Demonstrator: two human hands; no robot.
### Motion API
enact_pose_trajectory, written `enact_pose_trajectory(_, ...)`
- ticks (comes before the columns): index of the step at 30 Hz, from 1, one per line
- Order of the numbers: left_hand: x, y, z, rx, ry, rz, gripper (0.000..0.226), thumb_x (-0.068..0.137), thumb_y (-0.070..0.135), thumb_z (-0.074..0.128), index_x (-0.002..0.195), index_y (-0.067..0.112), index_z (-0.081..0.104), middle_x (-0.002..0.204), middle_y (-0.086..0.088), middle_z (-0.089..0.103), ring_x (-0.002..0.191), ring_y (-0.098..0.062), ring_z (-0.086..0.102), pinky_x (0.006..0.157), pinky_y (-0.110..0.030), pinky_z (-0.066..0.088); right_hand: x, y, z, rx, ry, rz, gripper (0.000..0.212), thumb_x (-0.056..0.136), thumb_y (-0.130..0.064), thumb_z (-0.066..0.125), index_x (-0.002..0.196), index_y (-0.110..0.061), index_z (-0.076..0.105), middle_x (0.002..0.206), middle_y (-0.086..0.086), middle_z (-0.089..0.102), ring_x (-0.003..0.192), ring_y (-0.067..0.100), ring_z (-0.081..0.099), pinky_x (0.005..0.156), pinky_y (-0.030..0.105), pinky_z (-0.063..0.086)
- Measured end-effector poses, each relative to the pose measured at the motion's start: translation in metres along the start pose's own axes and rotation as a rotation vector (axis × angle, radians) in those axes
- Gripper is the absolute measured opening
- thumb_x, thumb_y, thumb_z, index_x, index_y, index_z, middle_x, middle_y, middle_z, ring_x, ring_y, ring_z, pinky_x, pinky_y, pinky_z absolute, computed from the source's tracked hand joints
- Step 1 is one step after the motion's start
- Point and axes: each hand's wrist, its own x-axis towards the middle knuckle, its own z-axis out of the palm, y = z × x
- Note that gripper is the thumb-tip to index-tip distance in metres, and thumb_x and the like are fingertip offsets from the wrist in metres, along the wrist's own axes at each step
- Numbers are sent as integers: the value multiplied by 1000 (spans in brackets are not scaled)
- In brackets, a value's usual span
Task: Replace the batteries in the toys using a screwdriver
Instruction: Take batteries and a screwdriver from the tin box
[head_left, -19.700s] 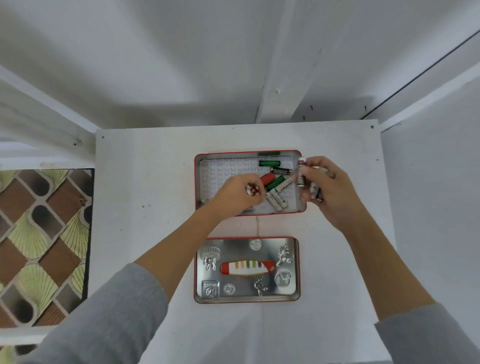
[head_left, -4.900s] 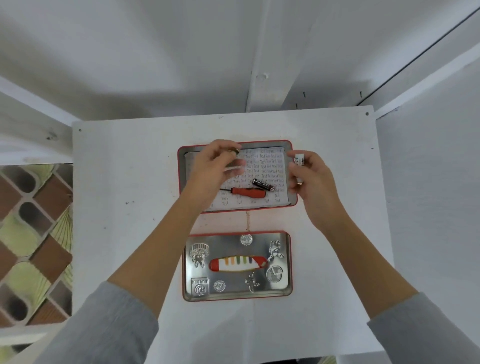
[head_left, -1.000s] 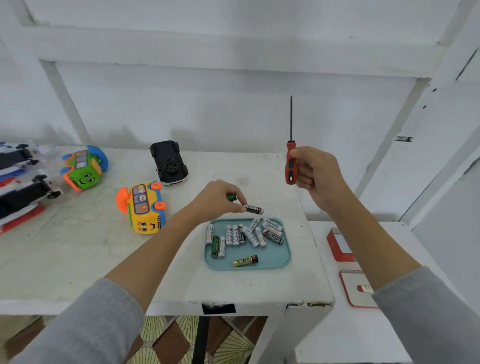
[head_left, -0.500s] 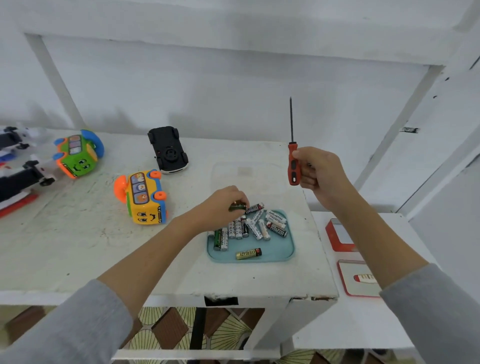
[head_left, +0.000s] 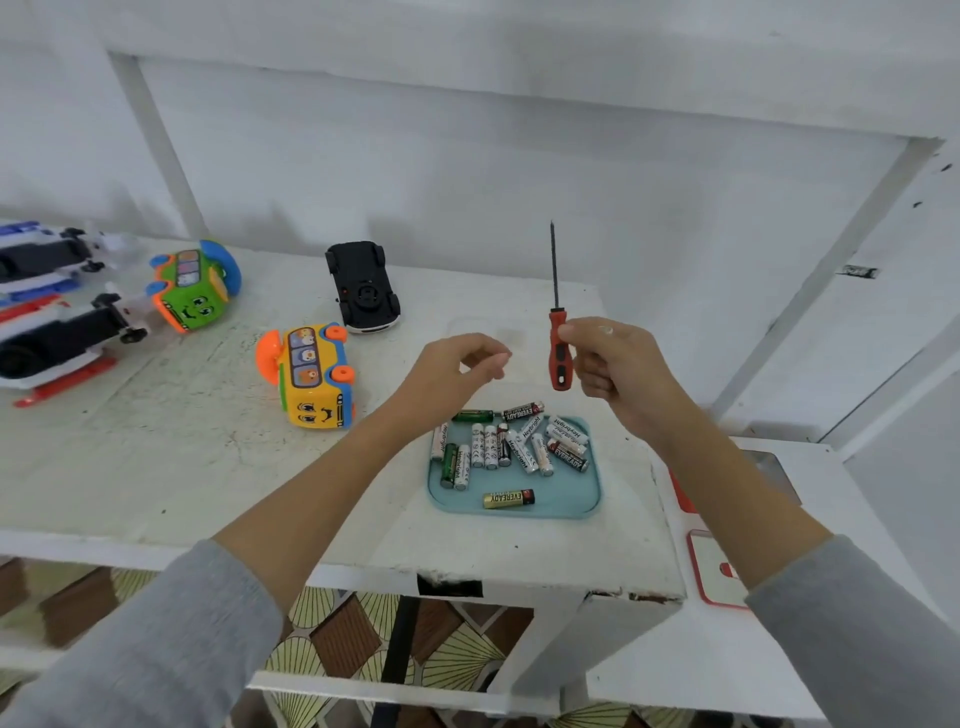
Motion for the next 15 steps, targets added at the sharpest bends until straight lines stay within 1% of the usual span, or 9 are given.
enact_pose_trajectory(2, -4, 7, 1, -122, -48, -42, 16, 95, 27, 57, 104, 18, 66, 86, 7, 69, 75, 2, 61, 66, -7, 42, -2, 3, 5, 12, -9, 11, 6, 85, -11, 63, 79, -10, 62, 40, -10, 29, 38, 8, 21, 37, 18, 19)
enact_pose_trajectory(4, -8, 12, 3, -199, -90, -65, 16, 93, 28, 59, 103, 19, 66, 88, 6, 71, 76, 0, 64, 65, -8, 44, -3, 5, 11, 29, -19, 14, 4, 84, -11, 65, 81, -11, 63, 40, -9, 30, 38, 8, 21, 36, 18, 19)
enact_pose_trajectory(8, -15, 19, 8, -337, -117, -92, 11, 87, 19, 67, 98, 20, 65, 85, 0, 70, 68, -2, 63, 65, -13, 48, -8, 7, 21, 34, -42, 8, 2, 84, -12, 65, 83, -12, 64, 40, -8, 31, 37, 8, 22, 35, 17, 20)
enact_pose_trajectory(12, -21, 16, 5, -308, -94, -88, 5, 86, 14, 68, 90, 18, 67, 77, 2, 69, 64, -2, 62, 69, -17, 52, -10, 11, 25, -48, -82, 0, 4, 87, -15, 63, 88, -12, 62, 46, -7, 37, 43, 9, 27, 39, 18, 25)
enact_pose_trajectory(15, -24, 7, -6, -280, -52, -115, 5, 88, 13, 66, 90, 16, 67, 75, 1, 68, 61, 0, 60, 62, -12, 47, -9, 17, 19, -152, -55, 70, 9, 92, -15, 56, 99, -10, 53, 64, 0, 53, 51, 10, 40, 45, 20, 34)
